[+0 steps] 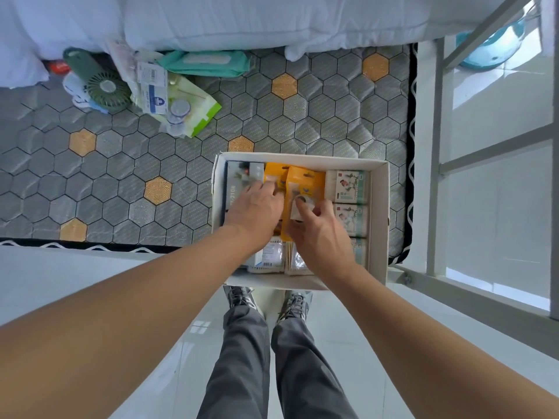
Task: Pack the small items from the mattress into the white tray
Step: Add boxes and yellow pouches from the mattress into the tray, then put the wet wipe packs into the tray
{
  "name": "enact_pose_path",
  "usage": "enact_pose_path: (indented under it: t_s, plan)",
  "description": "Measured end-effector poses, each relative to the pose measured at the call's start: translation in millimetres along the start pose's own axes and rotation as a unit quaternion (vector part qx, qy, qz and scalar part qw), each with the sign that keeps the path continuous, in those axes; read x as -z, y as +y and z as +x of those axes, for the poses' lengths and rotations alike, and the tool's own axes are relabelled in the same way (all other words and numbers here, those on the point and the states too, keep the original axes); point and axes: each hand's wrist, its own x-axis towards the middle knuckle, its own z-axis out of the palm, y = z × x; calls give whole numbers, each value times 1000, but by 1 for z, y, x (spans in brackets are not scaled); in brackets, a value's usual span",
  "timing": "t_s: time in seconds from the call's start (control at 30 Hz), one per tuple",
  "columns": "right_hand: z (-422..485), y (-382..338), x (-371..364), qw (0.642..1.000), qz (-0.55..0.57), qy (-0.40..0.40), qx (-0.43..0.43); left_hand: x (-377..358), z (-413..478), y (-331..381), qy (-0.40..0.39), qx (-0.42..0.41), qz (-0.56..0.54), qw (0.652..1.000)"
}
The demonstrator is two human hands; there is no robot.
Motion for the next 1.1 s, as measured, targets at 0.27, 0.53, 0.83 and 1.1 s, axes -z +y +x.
enact_pose_path:
  t_s: [0.27,0.53,0.83,1.1]
  plan:
    - [13,2,4,997,-54,-52,13,7,5,5,-20,18,91,995]
    - [19,-2,2,996,-52,-67,-4,10,12,7,-58,5,60,997]
    - [39,-37,36,989,-3,143,44,46,-1,-59,315,99,-238,913]
    - [130,-104,35,989,0,108,98,28,24,-199,141,422,-394,804]
